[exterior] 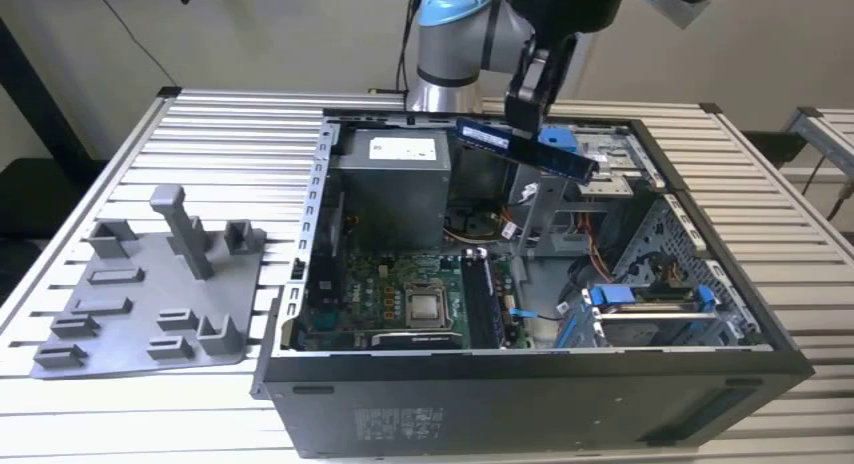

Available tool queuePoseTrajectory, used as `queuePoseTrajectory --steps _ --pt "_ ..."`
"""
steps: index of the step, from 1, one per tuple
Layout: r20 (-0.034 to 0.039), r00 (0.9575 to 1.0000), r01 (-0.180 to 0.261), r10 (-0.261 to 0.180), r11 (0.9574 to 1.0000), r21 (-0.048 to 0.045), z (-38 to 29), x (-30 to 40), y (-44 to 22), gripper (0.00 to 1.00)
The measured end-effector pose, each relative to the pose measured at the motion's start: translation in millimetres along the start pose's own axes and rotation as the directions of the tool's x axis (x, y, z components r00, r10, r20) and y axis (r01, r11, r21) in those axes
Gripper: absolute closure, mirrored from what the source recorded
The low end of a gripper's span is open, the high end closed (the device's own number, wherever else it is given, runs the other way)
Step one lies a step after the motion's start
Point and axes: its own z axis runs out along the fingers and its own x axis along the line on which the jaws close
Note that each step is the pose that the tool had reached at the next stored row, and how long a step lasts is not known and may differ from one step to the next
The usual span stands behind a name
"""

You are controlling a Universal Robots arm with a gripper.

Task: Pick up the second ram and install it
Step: 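Insert the second ram into the second slot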

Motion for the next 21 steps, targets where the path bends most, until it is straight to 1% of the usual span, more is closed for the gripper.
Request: queuePoseTrajectory --steps 2,4,6,8,11,14,21 --pt "0.0007 0.9995 -0.031 0.031 0.9995 0.0010 0.0 0.0 0.0 0.86" --pt "0.0014 0.9981 -0.062 0.062 0.9981 0.0021 0.1 0.0 0.0 0.86" --pt "0.0021 0.9957 -0.093 0.093 0.9957 0.0031 0.1 0.0 0.0 0.86" --pt "0.0028 0.9924 -0.123 0.123 0.9924 0.0040 0.1 0.0 0.0 0.86" --pt "0.0040 0.9857 -0.168 0.168 0.9857 0.0054 0.2 0.0 0.0 0.86" --pt "0.0052 0.9776 -0.210 0.210 0.9776 0.0066 0.4 0.0 0.0 0.86" --pt "0.0075 0.9587 -0.284 0.284 0.9587 0.0087 1.2 0.4 -0.2 0.86"
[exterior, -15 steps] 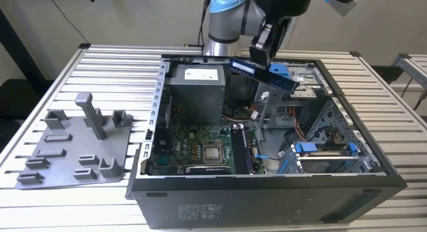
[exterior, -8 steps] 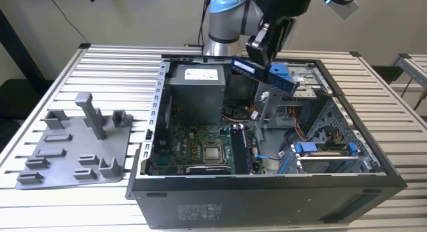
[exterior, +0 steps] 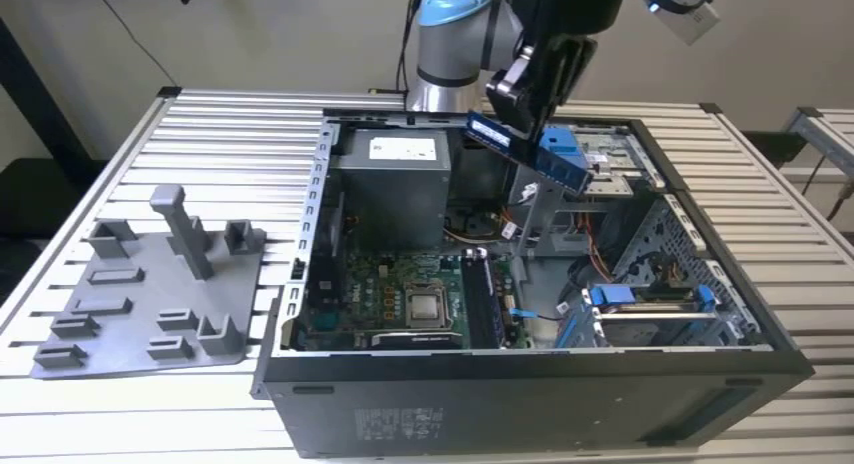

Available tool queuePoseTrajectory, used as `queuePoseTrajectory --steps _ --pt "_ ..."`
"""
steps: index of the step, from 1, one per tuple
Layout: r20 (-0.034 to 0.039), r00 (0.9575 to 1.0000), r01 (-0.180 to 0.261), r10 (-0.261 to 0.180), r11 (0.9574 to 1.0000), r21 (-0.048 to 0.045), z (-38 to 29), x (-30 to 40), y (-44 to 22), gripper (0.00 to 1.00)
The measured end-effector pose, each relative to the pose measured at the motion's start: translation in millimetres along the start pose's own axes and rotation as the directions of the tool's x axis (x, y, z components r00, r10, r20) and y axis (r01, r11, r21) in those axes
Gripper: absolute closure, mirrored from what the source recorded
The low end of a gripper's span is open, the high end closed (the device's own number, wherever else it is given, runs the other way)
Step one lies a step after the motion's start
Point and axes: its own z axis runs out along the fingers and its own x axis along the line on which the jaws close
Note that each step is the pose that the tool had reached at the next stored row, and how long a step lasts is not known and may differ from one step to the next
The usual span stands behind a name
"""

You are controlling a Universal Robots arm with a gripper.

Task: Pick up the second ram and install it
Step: 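Insert the second ram into the second slot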

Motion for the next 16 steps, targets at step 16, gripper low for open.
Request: queuePoseTrajectory --steps 16 --pt "0.0038 0.9865 -0.164 0.164 0.9864 0.0053 3.0 1.6 -1.6 0.86"
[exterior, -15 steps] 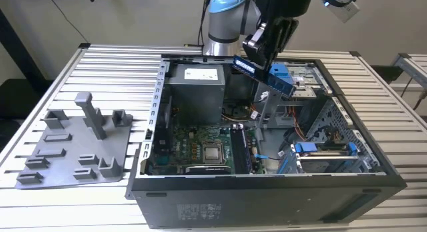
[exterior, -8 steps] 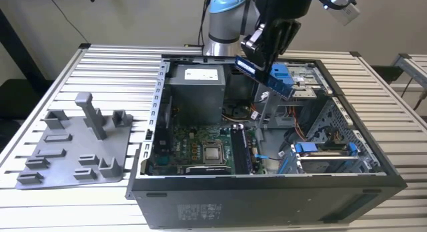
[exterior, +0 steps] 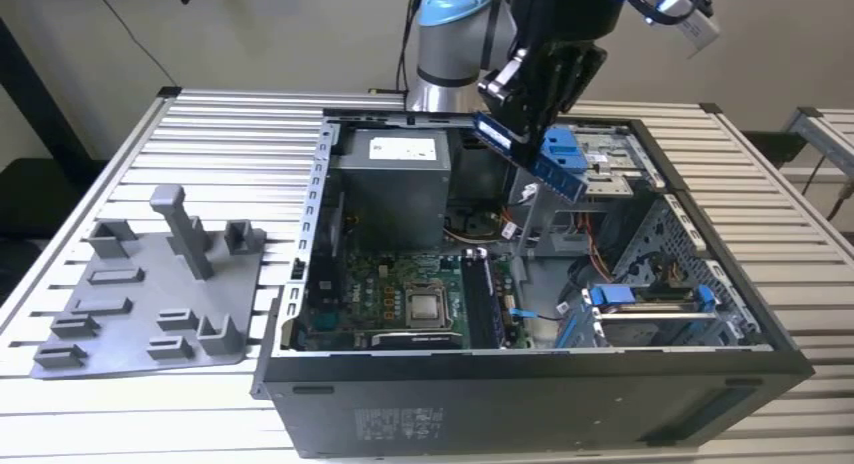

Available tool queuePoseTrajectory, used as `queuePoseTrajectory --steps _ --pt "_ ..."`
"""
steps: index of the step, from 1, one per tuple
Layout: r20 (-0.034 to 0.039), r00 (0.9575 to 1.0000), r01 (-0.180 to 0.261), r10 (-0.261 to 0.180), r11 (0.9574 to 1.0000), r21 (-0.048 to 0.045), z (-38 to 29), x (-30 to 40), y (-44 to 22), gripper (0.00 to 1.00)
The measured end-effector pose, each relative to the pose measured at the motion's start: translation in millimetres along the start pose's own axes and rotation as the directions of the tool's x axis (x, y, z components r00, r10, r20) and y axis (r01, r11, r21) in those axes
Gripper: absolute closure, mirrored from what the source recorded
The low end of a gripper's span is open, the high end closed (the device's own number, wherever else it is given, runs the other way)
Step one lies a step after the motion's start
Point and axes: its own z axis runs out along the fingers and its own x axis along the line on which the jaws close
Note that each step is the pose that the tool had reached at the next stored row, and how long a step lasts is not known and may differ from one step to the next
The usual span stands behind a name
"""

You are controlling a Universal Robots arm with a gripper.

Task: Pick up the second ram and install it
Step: 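Insert the second ram into the second slot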

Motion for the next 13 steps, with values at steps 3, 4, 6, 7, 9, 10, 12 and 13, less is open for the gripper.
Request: queuePoseTrajectory --steps 3,4,6,7,9,10,12,13 --pt "0.0008 0.9993 -0.036 0.036 0.9993 0.0012 0.4 0.1 -0.1 0.86" --pt "0.0011 0.9988 -0.048 0.048 0.9988 0.0016 0.5 0.1 -0.1 0.86" --pt "0.0016 0.9973 -0.073 0.073 0.9973 0.0025 0.8 0.1 -0.1 0.86" --pt "0.0019 0.9963 -0.086 0.086 0.9963 0.0029 0.9 0.1 -0.1 0.86" --pt "0.0024 0.9941 -0.109 0.109 0.9941 0.0036 1.2 0.2 -0.1 0.86" --pt "0.0028 0.9926 -0.121 0.121 0.9926 0.0040 1.3 0.2 -0.2 0.86" --pt "0.0034 0.9893 -0.146 0.146 0.9893 0.0048 1.5 0.2 -0.2 0.86" --pt "0.0038 0.9873 -0.159 0.159 0.9873 0.0051 1.7 0.2 -0.2 0.86"
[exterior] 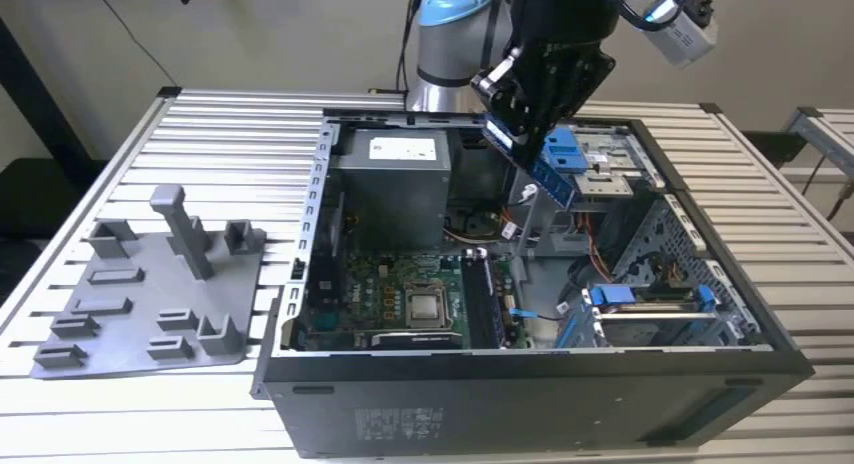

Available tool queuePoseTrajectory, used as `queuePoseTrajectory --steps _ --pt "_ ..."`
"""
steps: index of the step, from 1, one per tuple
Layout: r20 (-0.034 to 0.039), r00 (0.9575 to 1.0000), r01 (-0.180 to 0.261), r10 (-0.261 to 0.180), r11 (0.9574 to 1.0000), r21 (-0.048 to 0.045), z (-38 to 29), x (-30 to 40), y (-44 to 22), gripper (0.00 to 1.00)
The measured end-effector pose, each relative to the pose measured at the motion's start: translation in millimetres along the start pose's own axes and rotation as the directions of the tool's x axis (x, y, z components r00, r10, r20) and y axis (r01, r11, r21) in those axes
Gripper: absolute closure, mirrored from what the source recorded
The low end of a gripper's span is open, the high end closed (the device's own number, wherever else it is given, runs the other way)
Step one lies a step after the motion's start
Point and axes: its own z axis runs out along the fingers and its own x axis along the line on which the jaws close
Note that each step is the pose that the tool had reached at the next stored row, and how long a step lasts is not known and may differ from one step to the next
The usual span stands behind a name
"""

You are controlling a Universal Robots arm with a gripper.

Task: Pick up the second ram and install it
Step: 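Insert the second ram into the second slot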

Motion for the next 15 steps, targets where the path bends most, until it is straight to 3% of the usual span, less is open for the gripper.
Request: queuePoseTrajectory --steps 7,15 --pt "0.0016 0.9972 -0.074 0.074 0.9972 0.0025 1.0 0.1 0.0 0.86" --pt "0.0035 0.9890 -0.148 0.148 0.9890 0.0048 2.8 0.3 -0.2 0.86"
